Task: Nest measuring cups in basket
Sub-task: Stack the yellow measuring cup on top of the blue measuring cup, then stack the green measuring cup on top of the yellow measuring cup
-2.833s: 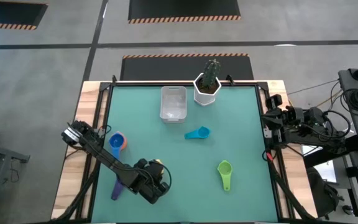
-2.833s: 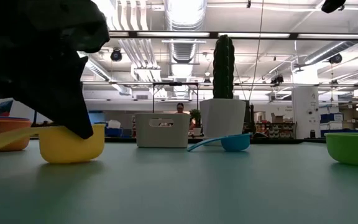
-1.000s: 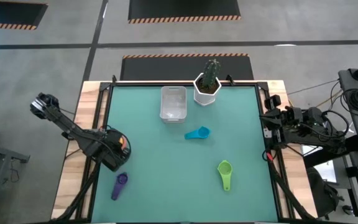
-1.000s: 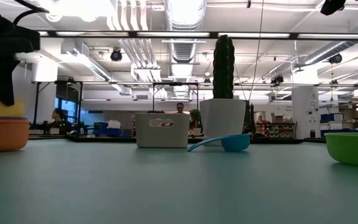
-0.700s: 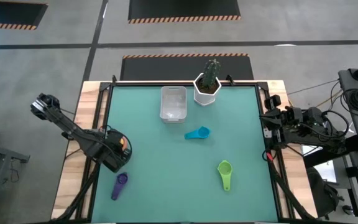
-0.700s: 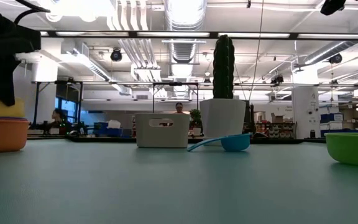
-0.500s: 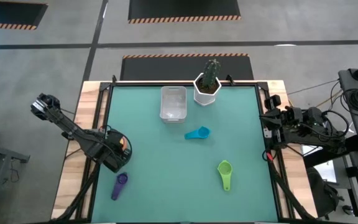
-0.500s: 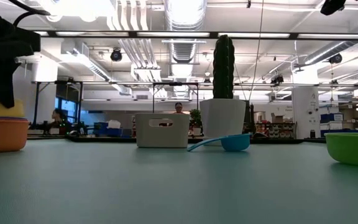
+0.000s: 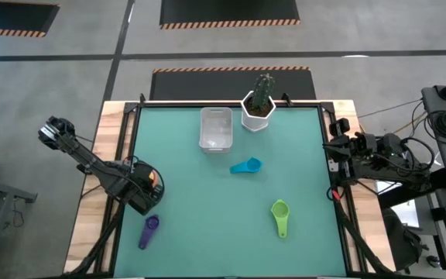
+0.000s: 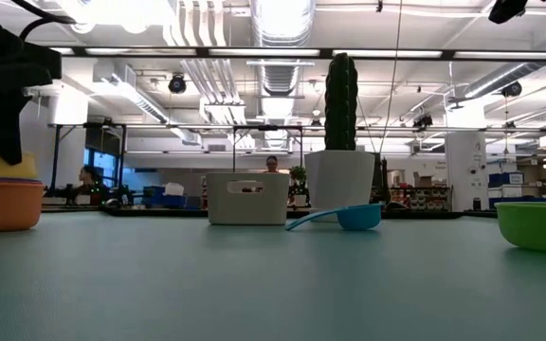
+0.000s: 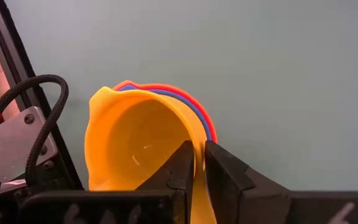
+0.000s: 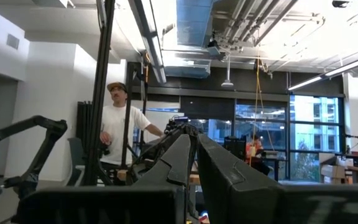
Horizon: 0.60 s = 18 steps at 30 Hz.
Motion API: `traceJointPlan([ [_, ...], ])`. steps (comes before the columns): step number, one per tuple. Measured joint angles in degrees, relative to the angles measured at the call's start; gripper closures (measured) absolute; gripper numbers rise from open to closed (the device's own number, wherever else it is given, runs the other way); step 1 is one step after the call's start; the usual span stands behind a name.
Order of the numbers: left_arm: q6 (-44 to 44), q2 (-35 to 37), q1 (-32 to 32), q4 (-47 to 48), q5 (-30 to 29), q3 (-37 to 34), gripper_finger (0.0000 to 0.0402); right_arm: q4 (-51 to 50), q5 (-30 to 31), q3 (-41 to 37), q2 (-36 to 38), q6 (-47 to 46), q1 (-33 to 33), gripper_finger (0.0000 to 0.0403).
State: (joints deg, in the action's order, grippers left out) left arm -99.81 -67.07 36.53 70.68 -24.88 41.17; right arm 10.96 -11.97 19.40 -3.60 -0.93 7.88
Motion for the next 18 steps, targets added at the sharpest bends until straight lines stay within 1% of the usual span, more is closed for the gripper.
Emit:
traceJointPlan([
  [3,0.0,0.0,0.0,0.0,0.0,0.0,0.0361,0.0,0.0,0.0,0.0,0.0,0.0,0.0385],
  [9,0.0,0.0,0.0,0.0,0.0,0.0,0.0308,0.0,0.0,0.0,0.0,-0.1,0.0,0.0385],
  [12,0.0,0.0,0.0,0.0,0.0,0.1,0.0289,0.0,0.0,0.0,0.0,-0.1,0.0,0.0385],
  [16,1.5,0.0,0.0,-0.1,-0.1,1.7,0.0281,0.0,0.0,0.0,0.0,0.0,0.0,0.0385],
  [18,2.9,-0.2,0.0,-0.1,-1.3,3.3,0.0283,0.0,0.0,0.0,0.0,0.0,0.0,0.0385],
])
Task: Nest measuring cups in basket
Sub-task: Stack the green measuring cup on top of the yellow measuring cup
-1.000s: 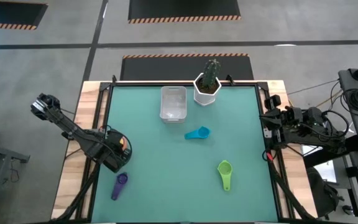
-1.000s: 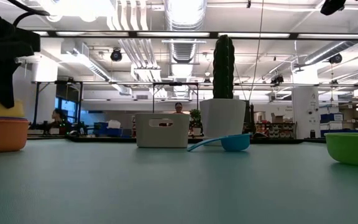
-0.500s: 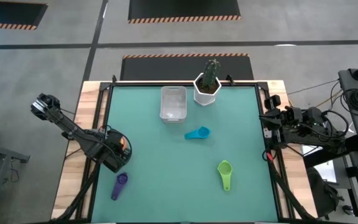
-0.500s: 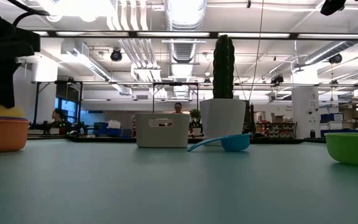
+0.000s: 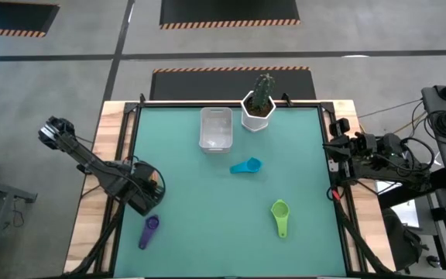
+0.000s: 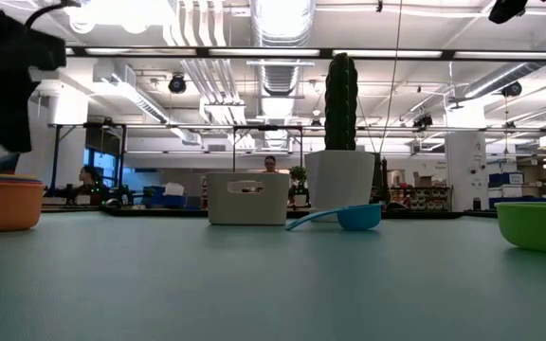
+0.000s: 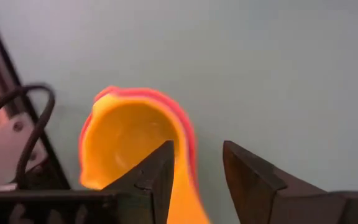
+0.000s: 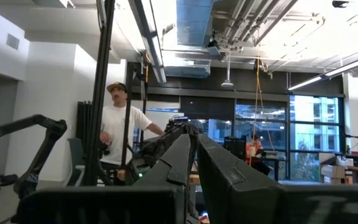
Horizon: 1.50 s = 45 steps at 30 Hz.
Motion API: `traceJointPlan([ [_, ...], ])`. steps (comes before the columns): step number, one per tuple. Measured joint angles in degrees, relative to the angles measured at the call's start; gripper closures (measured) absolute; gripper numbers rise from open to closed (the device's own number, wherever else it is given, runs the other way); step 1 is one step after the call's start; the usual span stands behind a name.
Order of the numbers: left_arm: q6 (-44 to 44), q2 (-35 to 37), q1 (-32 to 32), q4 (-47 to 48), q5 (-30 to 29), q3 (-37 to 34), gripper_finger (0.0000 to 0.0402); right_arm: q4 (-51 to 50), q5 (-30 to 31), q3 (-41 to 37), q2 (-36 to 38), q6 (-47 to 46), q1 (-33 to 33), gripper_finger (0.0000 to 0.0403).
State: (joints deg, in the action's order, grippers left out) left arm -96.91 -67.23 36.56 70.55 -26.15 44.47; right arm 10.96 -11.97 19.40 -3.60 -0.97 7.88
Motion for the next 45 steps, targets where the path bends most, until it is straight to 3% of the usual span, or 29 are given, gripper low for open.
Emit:
traceJointPlan([
  [4,5.8,-1.3,0.2,-3.1,-5.9,4.1,0.0290,0.0,0.0,0.0,0.0,-0.1,0.0,0.0385],
  [8,17.0,-3.9,0.2,-11.1,-11.7,7.8,0.0294,0.0,0.0,0.0,0.0,-0.1,0.0,0.0385],
  [13,27.1,-9.2,0.2,-18.2,-12.9,12.5,0.0295,-0.5,0.0,0.0,0.0,-0.3,0.0,0.0385],
  [28,27.4,-23.2,0.3,-17.4,-6.1,20.7,0.0295,-0.4,0.0,0.0,0.0,-0.5,0.0,0.0385],
  [45,27.4,-25.0,0.4,-17.6,-6.1,21.4,0.0295,-0.4,0.0,0.0,0.0,-0.4,0.0,0.0385],
])
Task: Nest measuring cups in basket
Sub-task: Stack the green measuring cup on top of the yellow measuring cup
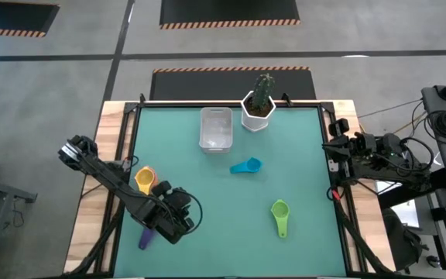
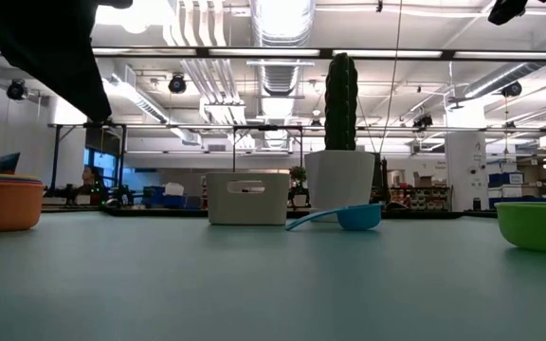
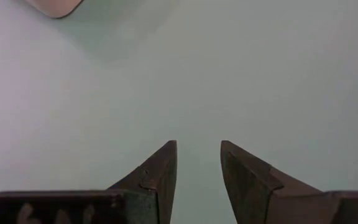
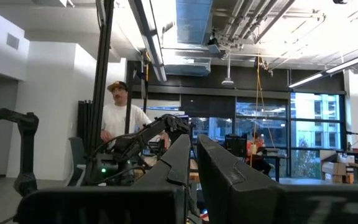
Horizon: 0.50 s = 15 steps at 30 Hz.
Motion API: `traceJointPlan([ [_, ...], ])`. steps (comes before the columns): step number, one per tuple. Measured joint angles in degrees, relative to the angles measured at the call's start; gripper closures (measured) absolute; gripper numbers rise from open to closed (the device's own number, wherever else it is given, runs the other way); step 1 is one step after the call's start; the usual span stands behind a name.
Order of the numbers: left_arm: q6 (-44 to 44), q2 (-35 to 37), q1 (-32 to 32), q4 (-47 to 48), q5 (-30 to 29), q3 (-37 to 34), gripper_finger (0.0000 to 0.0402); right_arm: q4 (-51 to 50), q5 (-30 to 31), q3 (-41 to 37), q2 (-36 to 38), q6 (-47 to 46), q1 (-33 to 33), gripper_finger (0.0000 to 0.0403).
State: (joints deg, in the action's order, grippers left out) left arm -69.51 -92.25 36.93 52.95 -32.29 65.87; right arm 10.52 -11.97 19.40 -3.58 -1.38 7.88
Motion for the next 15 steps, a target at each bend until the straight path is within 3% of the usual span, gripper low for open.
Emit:
traceJointPlan([
  [15,0.0,-0.2,0.0,-0.3,-0.2,0.0,0.0295,0.0,0.0,0.0,0.0,0.0,0.0,0.0385],
])
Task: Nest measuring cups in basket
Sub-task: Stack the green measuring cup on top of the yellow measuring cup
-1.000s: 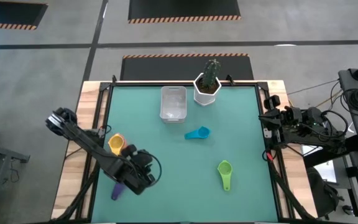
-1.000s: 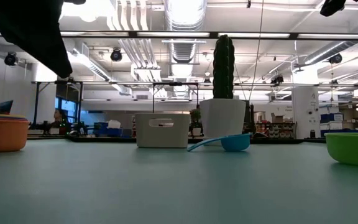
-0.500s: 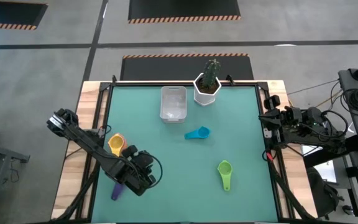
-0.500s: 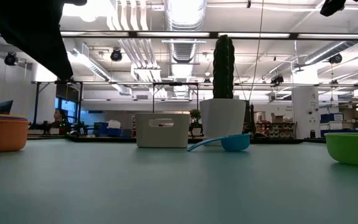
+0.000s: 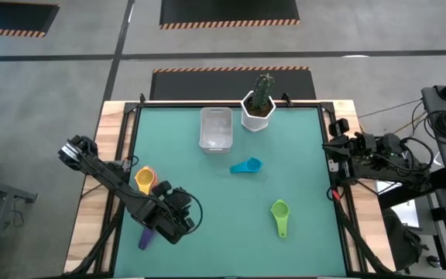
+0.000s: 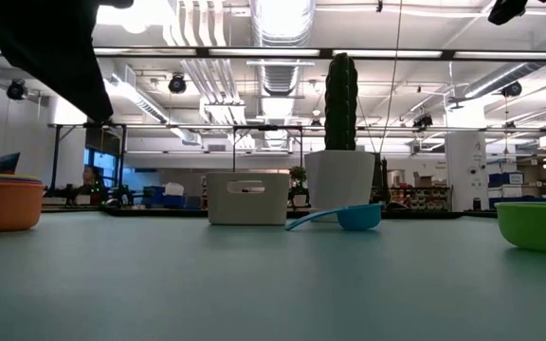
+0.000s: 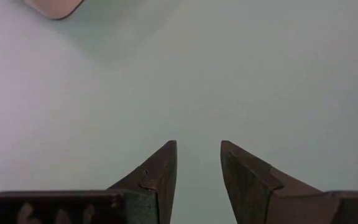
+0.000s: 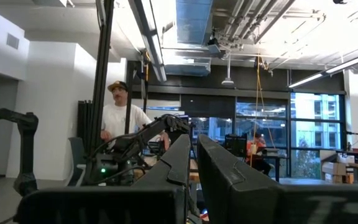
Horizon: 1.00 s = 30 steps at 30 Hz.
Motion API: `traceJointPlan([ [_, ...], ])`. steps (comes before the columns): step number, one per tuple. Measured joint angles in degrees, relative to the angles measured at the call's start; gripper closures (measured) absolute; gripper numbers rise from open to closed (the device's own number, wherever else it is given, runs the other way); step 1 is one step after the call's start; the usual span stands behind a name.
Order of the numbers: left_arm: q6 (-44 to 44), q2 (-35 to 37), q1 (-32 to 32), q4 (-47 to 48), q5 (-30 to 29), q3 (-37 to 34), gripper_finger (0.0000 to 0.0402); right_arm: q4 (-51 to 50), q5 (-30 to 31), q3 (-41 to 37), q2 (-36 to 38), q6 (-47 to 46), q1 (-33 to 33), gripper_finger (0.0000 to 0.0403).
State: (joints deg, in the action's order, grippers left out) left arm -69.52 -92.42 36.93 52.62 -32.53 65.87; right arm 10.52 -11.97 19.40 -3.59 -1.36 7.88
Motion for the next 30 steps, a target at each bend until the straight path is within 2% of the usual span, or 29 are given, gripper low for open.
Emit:
traceJointPlan([
  [22,0.3,-0.2,0.0,-0.1,-1.1,0.0,0.0295,0.0,0.0,0.0,0.0,0.0,0.0,0.0385],
  [27,4.5,-0.1,0.0,-1.7,-1.1,0.0,0.0306,0.0,0.0,0.0,0.0,0.0,0.0,0.0385],
  [30,13.1,0.0,0.0,-7.2,-1.3,0.0,0.0328,0.0,0.0,0.0,0.0,-0.1,0.0,0.0385],
])
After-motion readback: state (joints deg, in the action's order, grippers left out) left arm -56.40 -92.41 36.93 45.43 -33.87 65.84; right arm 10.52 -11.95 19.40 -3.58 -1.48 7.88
